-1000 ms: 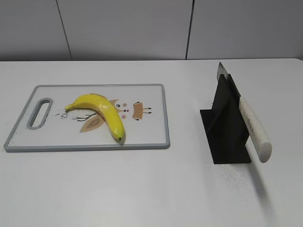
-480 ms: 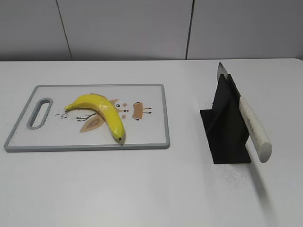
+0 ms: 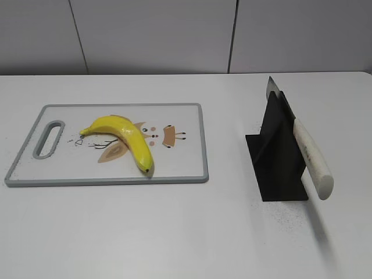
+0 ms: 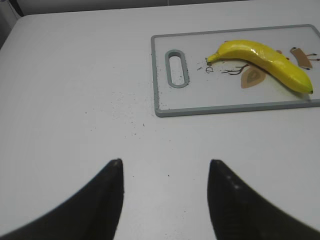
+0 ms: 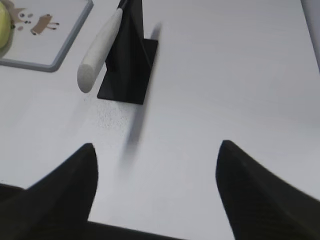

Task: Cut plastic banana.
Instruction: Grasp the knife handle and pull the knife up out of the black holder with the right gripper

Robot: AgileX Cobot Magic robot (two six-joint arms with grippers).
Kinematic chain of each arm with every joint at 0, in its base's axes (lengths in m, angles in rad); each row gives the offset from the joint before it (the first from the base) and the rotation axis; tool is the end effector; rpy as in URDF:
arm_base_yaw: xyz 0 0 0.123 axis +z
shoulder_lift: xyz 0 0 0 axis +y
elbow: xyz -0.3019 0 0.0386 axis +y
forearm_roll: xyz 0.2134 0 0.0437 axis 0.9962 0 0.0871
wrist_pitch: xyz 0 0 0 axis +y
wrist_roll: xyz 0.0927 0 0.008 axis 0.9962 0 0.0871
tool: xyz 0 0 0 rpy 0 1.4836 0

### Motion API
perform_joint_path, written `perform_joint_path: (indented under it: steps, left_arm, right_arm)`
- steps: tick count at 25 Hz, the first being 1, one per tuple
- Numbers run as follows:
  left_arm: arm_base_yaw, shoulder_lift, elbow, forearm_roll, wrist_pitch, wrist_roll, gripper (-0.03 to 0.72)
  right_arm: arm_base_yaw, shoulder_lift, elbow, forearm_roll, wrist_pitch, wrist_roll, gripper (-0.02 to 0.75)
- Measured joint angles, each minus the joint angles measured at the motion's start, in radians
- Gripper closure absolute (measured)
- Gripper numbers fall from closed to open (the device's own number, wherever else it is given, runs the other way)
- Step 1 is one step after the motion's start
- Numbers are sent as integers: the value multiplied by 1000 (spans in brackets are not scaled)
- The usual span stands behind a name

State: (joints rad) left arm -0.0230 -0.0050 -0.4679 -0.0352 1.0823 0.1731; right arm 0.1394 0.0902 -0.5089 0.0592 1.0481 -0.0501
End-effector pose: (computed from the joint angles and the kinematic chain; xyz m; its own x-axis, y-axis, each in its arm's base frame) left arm -0.0515 -0.0017 0.2497 -0.4846 0.1670 -0.8587 0.1270 0.9846 0.1199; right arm -0.0407 -0.0009 0.2673 -0.5065 -0.0918 -0.8573 -0.1927 0.9812 0.0088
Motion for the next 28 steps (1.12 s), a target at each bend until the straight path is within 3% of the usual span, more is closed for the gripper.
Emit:
perform_joint_path:
  steps: [9,13,20,28]
  left_arm:
    - [0,0,0,0,0,0,162]
    - [0,0,0,0,0,0,162]
    - [0,0,0,0,0,0,162]
    - [0,0,0,0,0,0,162]
  right_arm:
    - [7,331,-115,-51,21,64,201]
    - [82,437,-144,-59,11,141,209]
    - [289,688,-248,-94,9,268,217]
    - [306,1005,-425,-54,10,306,218]
